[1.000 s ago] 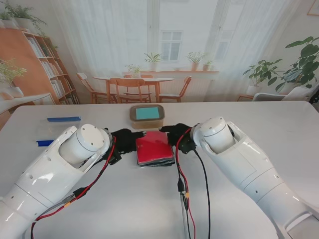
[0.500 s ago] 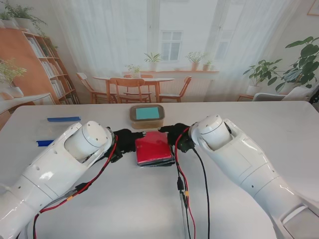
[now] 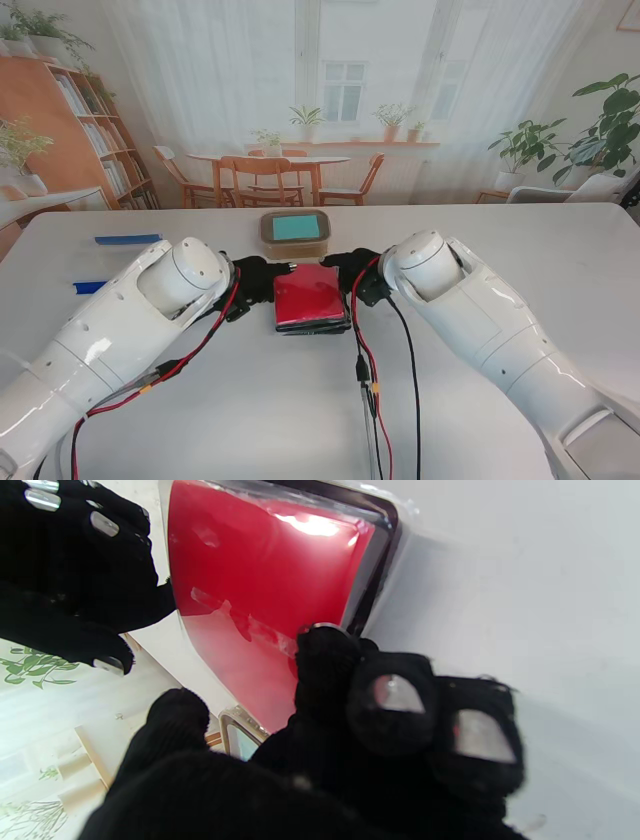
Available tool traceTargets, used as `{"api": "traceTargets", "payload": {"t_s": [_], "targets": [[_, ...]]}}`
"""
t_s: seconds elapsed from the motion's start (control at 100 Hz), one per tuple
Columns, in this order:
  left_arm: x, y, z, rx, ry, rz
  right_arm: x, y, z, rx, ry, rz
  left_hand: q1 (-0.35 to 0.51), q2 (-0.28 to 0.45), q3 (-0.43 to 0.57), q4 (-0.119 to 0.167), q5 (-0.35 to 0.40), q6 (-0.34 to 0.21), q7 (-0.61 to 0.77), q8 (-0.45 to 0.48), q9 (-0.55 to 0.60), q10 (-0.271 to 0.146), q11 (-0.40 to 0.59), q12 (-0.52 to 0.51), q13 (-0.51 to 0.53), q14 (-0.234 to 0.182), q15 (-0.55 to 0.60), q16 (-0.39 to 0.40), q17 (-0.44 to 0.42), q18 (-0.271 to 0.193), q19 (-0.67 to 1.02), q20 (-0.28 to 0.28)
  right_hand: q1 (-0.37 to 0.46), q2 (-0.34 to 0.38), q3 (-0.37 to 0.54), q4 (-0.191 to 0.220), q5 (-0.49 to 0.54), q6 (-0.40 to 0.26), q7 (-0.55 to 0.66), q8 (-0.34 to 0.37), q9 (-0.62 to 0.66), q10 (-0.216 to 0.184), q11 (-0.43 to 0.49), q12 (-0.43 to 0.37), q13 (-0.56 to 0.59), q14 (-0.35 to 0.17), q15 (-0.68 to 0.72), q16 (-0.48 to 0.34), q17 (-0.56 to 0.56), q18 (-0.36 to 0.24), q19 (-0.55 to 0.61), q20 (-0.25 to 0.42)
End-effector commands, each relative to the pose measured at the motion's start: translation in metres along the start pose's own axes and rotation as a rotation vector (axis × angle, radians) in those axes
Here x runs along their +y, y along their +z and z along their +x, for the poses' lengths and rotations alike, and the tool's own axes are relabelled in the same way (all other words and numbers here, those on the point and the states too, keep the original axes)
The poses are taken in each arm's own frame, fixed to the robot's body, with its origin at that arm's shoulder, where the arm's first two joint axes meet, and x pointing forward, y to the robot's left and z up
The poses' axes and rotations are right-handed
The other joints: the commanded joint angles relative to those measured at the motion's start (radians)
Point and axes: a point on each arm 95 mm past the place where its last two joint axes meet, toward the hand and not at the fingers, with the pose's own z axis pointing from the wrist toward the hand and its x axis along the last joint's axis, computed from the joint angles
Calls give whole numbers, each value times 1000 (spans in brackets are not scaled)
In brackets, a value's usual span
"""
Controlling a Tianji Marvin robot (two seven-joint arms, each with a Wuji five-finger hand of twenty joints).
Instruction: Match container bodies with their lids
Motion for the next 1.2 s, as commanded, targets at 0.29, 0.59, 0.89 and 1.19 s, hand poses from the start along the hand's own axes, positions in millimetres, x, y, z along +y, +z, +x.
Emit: {"api": "traceTargets", "payload": {"t_s": [0.29,0.59,0.89,1.19], "targets": [[7,6,11,5,6,-34,-4,-1,8,9,-4,4,-45,-1,-22,-36,2,-96,-25,-10,-8,-56,-1,-1,-1,66,26,4,42,-120,276,-20,-1,-16,0,28,1,-145,-2,-17,-21,129,27,17,10,-4,78,-16,70,-254,225,-27],[5,9,14,2,19,-31,-3,0,7,12,-11,-12,-45,-2,-22,-36,-3,-97,-33,-12,-14,-54,-4,0,-8,66,23,6,36,-124,276,-23,-6,-22,5,28,-10,-148,-11,-19,-34,132,23,17,1,3,69,-25,68,-250,225,-43],[4,9,15,-5,22,-31,-2,1,5,7,-16,-29,-45,-7,-22,-36,-7,-99,-39,-13,-16,-54,-5,1,-9,65,21,8,33,-127,276,-25,-13,-26,11,27,-22,-153,-22,-21,-58,138,17,17,-25,15,65,-28,65,-240,225,-73],[5,9,15,-10,24,-36,0,-1,-1,3,-25,-44,-46,-10,-22,-36,-12,-102,-46,-15,-18,-54,-6,1,-10,64,20,9,32,-128,276,-26,-22,-35,19,27,-44,-152,-41,-23,-94,145,14,20,-58,19,63,-24,39,-242,225,-92]]}}
